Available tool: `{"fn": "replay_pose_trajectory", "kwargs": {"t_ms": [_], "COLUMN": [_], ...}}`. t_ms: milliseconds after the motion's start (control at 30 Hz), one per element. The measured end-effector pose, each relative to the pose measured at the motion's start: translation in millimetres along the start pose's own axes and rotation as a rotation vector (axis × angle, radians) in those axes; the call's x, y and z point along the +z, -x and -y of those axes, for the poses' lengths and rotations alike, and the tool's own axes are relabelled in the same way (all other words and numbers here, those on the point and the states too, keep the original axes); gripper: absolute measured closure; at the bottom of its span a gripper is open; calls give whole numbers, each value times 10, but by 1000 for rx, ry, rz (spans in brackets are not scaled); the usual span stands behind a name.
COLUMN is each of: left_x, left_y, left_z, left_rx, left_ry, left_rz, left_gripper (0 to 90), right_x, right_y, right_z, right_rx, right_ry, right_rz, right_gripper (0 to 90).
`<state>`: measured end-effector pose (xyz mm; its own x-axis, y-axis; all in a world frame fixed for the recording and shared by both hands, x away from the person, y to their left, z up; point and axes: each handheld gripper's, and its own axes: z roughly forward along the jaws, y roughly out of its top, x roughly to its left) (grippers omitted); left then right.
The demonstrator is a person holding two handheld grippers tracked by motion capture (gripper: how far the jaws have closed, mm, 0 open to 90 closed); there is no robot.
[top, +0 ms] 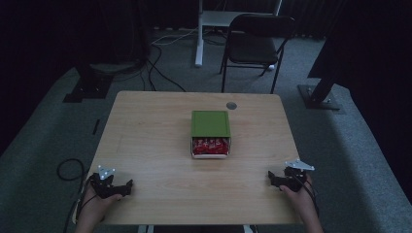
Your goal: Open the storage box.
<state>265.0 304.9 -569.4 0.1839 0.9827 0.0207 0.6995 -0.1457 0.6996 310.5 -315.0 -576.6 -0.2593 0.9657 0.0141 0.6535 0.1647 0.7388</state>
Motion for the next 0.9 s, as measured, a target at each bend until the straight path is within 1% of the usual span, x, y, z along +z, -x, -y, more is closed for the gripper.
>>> {"fn": "replay_pose_trajectory", "kwargs": {"t_ms": [267,433,467,500,533,567,600,700,733,767,800,833,867,900], "left_x": [-3,-5,-8,-8,-9,-9,-9,-5,-2,-2,2,2,4,4], "left_y": [0,19,32,32,45,45,62,89,115,115,139,139,172,172], "left_z": [-1,0,-1,-1,-5,-5,-10,-16,-28,-28,-50,-50,-74,-74], "left_rx": [2,17,34,34,50,50,61,73,95,95,91,91,104,104], "left_ry": [-2,3,4,4,11,11,18,19,18,18,33,33,38,38], "left_rz": [-1,1,13,13,22,22,34,40,46,46,49,49,60,60], "left_gripper": [5,6,8,13,14,14,14,14,14,14,14,14,14,14], "right_x": [0,0,0,0,0,0,0,0,0,0,0,0,0,0], "right_y": [0,0,0,0,0,0,0,0,0,0,0,0,0,0], "right_z": [0,-1,-1,-1,-1,-1,-1,-1,-1,-1,-1,-1,-1,-1], "right_rx": [0,0,0,0,0,0,0,0,0,0,0,0,0,0], "right_ry": [0,0,0,0,0,0,0,0,0,0,0,0,0,0], "right_rz": [0,0,0,0,0,0,0,0,0,0,0,0,0,0], "right_gripper": [120,120,120,120,120,120,120,120,120,120,120,120,120,120]}}
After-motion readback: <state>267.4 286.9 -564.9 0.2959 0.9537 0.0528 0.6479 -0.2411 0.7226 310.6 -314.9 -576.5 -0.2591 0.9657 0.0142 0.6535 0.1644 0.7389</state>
